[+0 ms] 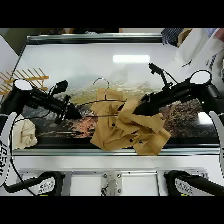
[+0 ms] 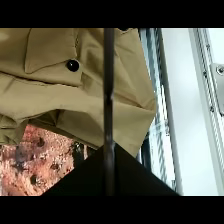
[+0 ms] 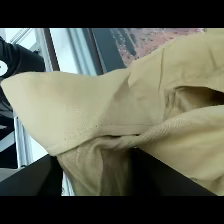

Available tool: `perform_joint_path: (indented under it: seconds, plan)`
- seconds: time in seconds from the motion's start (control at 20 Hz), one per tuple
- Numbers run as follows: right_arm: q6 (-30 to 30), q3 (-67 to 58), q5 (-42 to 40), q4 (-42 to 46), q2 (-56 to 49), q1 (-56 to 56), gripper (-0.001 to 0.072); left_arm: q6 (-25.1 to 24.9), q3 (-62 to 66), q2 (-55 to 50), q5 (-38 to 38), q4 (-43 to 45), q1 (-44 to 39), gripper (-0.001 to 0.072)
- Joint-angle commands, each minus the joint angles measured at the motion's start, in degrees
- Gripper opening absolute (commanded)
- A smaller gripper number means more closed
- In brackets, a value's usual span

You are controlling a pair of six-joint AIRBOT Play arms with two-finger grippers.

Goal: Fold the clothes and pants, and hang the long-sleeved shirts on hangers.

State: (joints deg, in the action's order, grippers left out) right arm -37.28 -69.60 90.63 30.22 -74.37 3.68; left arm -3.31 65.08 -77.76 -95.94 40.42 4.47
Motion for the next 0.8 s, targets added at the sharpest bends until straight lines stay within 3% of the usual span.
perform_joint_path:
  seconds: [0.0,0.05,0.25,0.55,0.75]
  plan:
    - [0.1,0.0,0.1,0.2,-0.1,0.5,0.0073,0.1,0.0,0.0,0.0,0.0,0.0,0.0011]
    - [0.6,0.0,0.1,0.4,-0.1,0.5,0.0024,0.1,0.0,0.0,0.0,0.1,0.0,0.0012]
    - [6.3,0.0,0.3,1.3,0.0,0.5,0.0021,0.1,0.0,0.0,0.0,0.1,0.0,0.0012]
    - [42.3,0.0,-1.7,2.1,0.0,0.5,0.0021,0.1,0.0,0.0,0.2,0.1,0.0,0.0012]
    - [43.5,0.0,-4.5,1.9,0.0,0.5,0.0020,0.1,0.0,0.0,0.6,0.1,0.0,0.0012]
